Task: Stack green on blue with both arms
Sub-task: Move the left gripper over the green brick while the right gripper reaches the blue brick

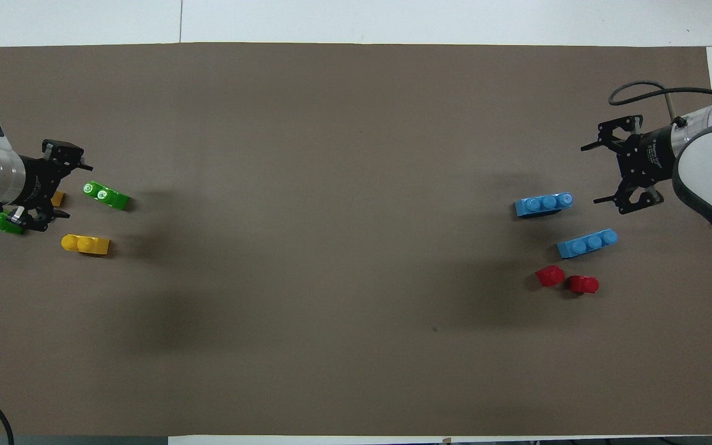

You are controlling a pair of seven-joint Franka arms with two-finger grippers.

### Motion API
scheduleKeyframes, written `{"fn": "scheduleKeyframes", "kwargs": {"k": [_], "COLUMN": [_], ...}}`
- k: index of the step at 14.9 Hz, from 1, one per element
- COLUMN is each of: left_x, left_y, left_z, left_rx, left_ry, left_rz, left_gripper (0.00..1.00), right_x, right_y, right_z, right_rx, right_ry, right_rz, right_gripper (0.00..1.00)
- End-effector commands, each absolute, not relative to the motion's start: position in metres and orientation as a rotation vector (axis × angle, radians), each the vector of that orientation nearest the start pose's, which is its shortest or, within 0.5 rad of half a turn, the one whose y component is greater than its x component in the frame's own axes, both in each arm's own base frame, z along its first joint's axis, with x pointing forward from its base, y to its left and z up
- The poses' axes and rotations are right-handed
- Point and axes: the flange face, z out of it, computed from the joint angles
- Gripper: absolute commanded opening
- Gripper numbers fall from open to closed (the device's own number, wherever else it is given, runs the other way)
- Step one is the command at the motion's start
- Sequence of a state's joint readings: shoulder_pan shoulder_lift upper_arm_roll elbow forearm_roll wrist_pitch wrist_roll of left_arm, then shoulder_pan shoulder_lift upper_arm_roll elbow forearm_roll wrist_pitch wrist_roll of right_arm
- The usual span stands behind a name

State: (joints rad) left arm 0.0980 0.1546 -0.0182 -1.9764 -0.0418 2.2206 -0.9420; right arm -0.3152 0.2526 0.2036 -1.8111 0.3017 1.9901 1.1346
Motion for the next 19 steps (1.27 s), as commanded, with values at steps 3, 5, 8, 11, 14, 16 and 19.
{"fn": "scheduleKeyframes", "kwargs": {"k": [3, 5, 8, 11, 14, 16, 19], "left_x": [0.619, 0.630, 0.635, 0.637, 0.637, 0.637, 0.637], "left_y": [0.046, 0.045, 0.051, 0.055, 0.055, 0.055, 0.057], "left_z": [0.380, 0.366, 0.352, 0.340, 0.333, 0.325, 0.315], "left_rx": [-2.779, -2.777, -2.766, -2.762, -2.762, -2.759, -2.758], "left_ry": [-1.636, -1.628, -1.633, -1.636, -1.639, -1.637, -1.631], "left_rz": [-0.089, -0.067, -0.067, -0.071, -0.072, -0.064, -0.051], "left_gripper": [1.00, 1.00, 1.00, 1.00, 1.00, 1.00, 1.00], "right_x": [0.612, 0.611, 0.611, 0.612, 0.612, 0.610, 0.610], "right_y": [-0.056, -0.056, -0.058, -0.057, -0.056, -0.056, -0.058], "right_z": [0.385, 0.374, 0.366, 0.359, 0.352, 0.347, 0.343], "right_rx": [-2.186, -2.204, -2.189, -2.173, -2.181, -2.201, -2.200], "right_ry": [1.846, 1.824, 1.814, 1.819, 1.811, 1.788, 1.790], "right_rz": [0.327, 0.320, 0.335, 0.357, 0.370, 0.374, 0.362], "right_gripper": [1.00, 1.00, 1.00, 1.00, 1.00, 1.00, 1.00]}}
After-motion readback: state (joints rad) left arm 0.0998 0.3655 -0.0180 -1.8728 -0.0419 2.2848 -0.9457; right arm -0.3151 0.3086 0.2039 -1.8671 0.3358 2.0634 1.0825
